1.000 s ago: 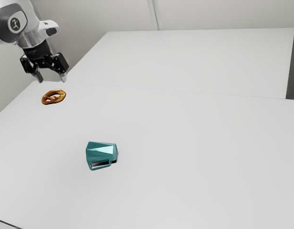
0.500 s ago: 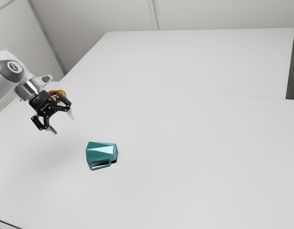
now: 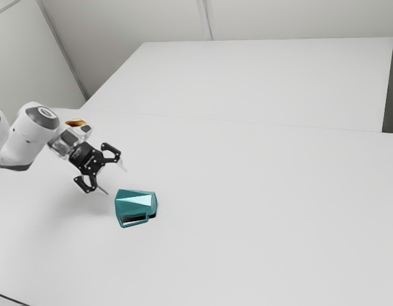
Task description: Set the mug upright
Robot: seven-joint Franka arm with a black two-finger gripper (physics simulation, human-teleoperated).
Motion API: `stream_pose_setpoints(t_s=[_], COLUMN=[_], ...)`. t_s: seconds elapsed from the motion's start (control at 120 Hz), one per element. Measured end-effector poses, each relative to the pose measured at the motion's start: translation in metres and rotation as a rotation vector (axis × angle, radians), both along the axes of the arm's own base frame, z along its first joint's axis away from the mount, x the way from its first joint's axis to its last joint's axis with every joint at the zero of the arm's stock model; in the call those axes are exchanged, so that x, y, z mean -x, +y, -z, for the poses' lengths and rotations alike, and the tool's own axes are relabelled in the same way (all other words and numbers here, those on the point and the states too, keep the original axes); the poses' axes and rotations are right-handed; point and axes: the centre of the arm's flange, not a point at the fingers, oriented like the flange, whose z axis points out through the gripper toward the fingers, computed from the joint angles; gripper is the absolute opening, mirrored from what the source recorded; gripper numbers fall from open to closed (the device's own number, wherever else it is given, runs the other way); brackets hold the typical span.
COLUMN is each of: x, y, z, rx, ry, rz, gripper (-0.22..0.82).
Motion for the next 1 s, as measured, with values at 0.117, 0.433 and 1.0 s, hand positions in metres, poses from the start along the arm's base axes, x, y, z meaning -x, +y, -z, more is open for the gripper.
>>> stream_pose_setpoints(t_s=[0.117,0.433,1.0], x=[-0.006,-0.01,-0.022], y=[0.002,-0.01,-0.037], z=[0.017,0.039,0.044], rx=[0.013,0.069,0.072], ry=[0.009,0.02,0.016], rz=[-0.024,-0.072,-0.031], gripper=[0.6,0.6,-0.06])
